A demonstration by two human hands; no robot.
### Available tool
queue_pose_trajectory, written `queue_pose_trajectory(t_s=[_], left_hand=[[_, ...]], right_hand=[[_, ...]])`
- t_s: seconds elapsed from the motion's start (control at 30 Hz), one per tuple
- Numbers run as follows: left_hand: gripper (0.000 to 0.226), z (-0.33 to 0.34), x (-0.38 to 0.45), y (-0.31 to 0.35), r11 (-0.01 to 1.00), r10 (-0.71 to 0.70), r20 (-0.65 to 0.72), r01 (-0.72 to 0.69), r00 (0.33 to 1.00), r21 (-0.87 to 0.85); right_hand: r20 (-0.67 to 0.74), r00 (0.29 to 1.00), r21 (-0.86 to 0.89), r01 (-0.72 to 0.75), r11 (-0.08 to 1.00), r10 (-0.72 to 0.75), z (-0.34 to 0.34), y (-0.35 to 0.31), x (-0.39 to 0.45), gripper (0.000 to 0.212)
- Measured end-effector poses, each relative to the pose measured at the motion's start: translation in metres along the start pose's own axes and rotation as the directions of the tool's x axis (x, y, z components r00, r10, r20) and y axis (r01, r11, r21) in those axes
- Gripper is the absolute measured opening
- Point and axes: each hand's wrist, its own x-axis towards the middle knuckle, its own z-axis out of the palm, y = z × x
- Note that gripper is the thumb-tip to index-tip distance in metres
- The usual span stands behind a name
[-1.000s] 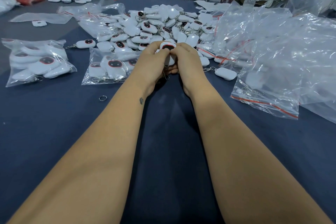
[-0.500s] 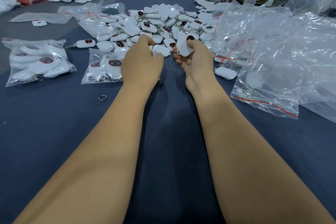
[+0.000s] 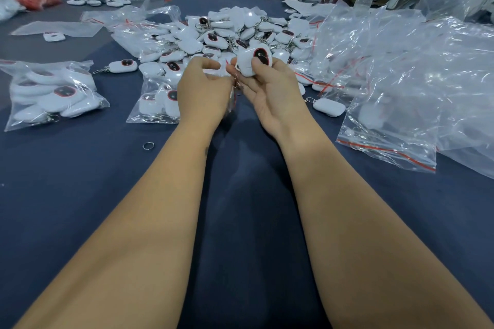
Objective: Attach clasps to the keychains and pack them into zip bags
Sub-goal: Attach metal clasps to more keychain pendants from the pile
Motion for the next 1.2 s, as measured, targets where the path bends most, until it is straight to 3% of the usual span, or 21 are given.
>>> queue_pose_trajectory(t_s=[0.2, 0.33, 0.43, 0.53, 0.63, 0.8, 0.93, 1.07, 1.2], left_hand=[[0.03, -0.001, 0.001, 0.004, 0.968, -0.045, 0.001, 0.044, 0.999, -0.246], [0.027, -0.001, 0.001, 0.006, 0.954, -0.013, -0.007, 0.01, 1.0, -0.3], [0.025, 0.0, 0.001, 0.006, 0.958, 0.028, -0.037, -0.037, 0.999, -0.284], [0.026, 0.0, 0.002, 0.005, 0.973, 0.096, -0.061, -0.106, 0.994, -0.204], [0.025, 0.002, -0.001, 0.004, 0.98, 0.199, -0.04, -0.199, 0.979, 0.007], [0.023, 0.005, -0.004, 0.002, 0.925, 0.32, 0.02, -0.317, 0.947, 0.21], [0.025, 0.004, -0.005, 0.004, 0.875, 0.407, -0.007, -0.388, 0.913, 0.289], [0.031, 0.005, -0.008, 0.007, 0.871, 0.424, 0.025, -0.415, 0.905, 0.263], [0.034, 0.006, -0.01, 0.005, 0.84, 0.427, 0.084, -0.429, 0.9, 0.333]], right_hand=[[-0.08, 0.997, -0.197, 0.003, 0.98, -0.019, 0.0, 0.004, 0.0, 0.008], [-0.067, 0.997, -0.333, 0.01, 0.943, -0.035, -0.001, 0.005, -0.002, 0.003], [-0.084, 0.996, -0.387, 0.001, 0.922, -0.036, 0.001, 0.007, -0.001, 0.013], [-0.122, 0.992, -0.377, -0.059, 0.924, 0.013, 0.004, 0.007, 0.0, 0.018], [-0.124, 0.992, -0.341, -0.074, 0.937, 0.033, 0.003, 0.005, 0.0, 0.034], [-0.042, 0.999, -0.354, -0.006, 0.935, -0.009, -0.002, 0.005, -0.001, 0.009], [-0.03, 1.0, -0.421, -0.004, 0.907, -0.009, 0.0, 0.005, -0.003, 0.026], [-0.049, 0.999, -0.54, -0.042, 0.841, 0.019, 0.005, 0.004, -0.004, 0.042], [-0.081, 0.995, -0.3, -0.085, 0.95, 0.063, 0.007, 0.001, -0.006, 0.039]])
